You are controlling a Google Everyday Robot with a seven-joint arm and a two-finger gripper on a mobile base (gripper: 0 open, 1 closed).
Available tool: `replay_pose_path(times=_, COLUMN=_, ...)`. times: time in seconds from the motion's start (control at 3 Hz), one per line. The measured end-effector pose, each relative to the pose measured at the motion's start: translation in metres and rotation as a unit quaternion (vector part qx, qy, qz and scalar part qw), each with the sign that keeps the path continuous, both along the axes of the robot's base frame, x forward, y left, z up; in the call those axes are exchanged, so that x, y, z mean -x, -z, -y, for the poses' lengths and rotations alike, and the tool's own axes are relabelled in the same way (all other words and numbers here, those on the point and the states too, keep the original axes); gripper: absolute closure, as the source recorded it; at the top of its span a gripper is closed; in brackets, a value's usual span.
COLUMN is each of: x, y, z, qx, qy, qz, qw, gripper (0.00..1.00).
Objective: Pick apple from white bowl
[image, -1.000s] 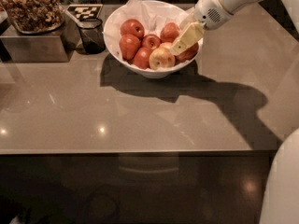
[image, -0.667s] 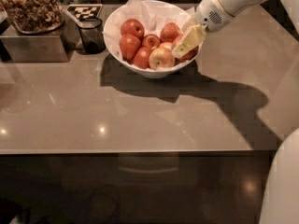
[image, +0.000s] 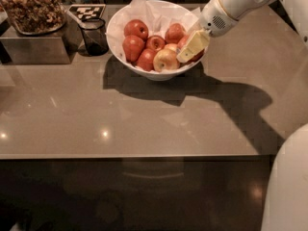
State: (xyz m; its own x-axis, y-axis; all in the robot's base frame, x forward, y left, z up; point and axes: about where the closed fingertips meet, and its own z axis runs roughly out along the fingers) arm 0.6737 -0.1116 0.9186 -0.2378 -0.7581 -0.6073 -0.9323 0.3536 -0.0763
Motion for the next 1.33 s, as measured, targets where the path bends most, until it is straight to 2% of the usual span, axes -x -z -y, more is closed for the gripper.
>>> replay_pose_path(times=0.33, x=-0.005, y=0.006, z=-0.007, qx=0.004, qy=-0.006, qz=-0.001, qw=1.0, gripper=0.52)
replay_pose_path(times=1.0, x=-0.01, y=0.014, z=-0.006, qx=0.014, qy=-0.004, qz=-0.008, qw=0.9999, gripper=0.98)
replay_pose_path(times=1.33, x=-0.005, y=0.004, z=-0.009, qx=-0.01, qy=-0.016, qz=-0.007, qw=0.9998, gripper=1.0)
